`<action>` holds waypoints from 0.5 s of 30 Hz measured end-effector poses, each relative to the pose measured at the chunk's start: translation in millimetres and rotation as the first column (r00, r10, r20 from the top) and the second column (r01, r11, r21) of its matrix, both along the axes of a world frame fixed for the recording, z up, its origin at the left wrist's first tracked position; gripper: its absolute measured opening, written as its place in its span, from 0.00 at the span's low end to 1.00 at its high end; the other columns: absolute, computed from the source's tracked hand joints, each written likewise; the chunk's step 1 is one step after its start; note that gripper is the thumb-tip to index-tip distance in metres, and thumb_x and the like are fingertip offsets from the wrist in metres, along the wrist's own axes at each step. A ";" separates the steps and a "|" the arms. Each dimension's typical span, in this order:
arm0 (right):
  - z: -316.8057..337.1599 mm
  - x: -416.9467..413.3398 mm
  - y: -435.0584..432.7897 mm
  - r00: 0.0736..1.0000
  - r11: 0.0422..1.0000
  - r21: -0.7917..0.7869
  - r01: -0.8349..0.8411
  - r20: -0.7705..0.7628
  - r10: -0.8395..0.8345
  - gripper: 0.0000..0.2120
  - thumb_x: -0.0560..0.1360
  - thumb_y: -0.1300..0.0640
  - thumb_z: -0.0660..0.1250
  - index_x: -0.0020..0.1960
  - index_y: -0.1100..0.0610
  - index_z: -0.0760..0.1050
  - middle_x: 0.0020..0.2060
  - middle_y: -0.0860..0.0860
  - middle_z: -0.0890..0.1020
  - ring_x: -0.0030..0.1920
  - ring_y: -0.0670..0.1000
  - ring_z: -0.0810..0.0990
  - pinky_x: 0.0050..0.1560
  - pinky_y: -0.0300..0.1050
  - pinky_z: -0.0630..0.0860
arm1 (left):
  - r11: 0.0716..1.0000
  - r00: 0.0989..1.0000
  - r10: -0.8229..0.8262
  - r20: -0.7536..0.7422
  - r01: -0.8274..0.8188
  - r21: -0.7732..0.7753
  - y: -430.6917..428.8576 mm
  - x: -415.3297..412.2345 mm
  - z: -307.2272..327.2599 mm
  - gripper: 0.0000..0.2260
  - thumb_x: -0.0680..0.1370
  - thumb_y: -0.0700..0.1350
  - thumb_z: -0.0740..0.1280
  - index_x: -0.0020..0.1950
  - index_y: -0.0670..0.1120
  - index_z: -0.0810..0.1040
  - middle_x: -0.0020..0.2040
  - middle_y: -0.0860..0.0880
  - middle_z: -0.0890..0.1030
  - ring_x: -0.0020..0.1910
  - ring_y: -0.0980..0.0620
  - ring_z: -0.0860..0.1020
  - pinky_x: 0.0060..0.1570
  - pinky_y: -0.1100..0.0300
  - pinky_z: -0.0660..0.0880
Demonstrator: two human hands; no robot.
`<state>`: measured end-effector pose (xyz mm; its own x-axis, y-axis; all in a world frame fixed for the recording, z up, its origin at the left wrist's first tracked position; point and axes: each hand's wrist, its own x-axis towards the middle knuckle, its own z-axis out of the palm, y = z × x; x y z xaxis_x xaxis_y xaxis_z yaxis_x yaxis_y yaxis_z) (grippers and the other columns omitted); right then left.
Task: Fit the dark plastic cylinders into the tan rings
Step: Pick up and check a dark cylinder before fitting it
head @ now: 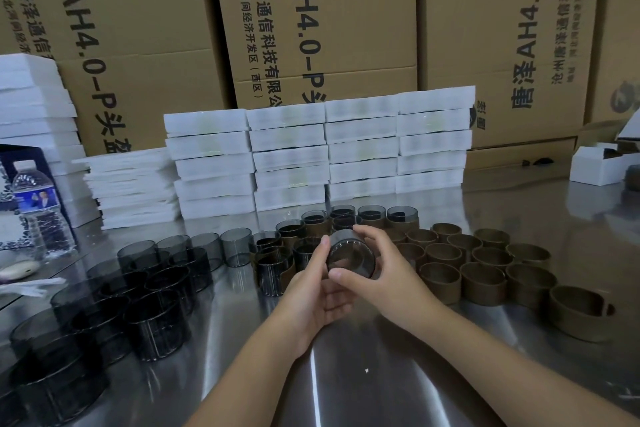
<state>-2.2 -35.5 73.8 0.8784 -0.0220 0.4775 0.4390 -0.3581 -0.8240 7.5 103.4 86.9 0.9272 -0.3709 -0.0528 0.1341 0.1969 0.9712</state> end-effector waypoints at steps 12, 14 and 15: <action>2.1 -5.3 1.0 0.999 0.998 -0.047 0.046 0.007 -0.045 0.36 0.62 0.34 0.70 0.67 0.41 0.66 0.62 0.41 0.74 0.61 0.37 0.73 0.61 0.36 0.69 | 0.996 0.994 -0.043 0.099 0.034 0.087 2.3 0.8 -2.1 0.26 0.65 0.68 0.65 0.43 0.48 0.88 0.38 0.46 0.84 0.33 0.53 0.82 0.33 0.64 0.77; 2.5 -5.7 0.7 0.999 0.997 -0.049 0.053 0.008 -0.053 0.33 0.64 0.36 0.71 0.67 0.41 0.66 0.61 0.42 0.75 0.61 0.38 0.74 0.63 0.39 0.71 | 0.995 0.994 -0.043 0.097 0.034 0.089 2.5 0.3 -1.6 0.26 0.66 0.67 0.65 0.45 0.47 0.87 0.38 0.45 0.84 0.33 0.53 0.82 0.34 0.64 0.76; 2.6 -6.0 0.6 0.999 0.997 -0.050 0.054 0.008 -0.054 0.32 0.65 0.37 0.71 0.67 0.41 0.66 0.61 0.42 0.76 0.61 0.39 0.74 0.63 0.40 0.71 | 0.995 0.995 -0.042 0.095 0.033 0.091 2.6 0.0 -1.3 0.27 0.66 0.67 0.65 0.47 0.46 0.86 0.38 0.45 0.84 0.34 0.53 0.82 0.34 0.64 0.76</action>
<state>-8.2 -34.9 76.4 0.8734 -0.0451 0.4848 0.4231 -0.4227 -0.8015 7.6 106.0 85.6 0.9151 -0.4033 0.0019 0.0443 0.1051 0.9935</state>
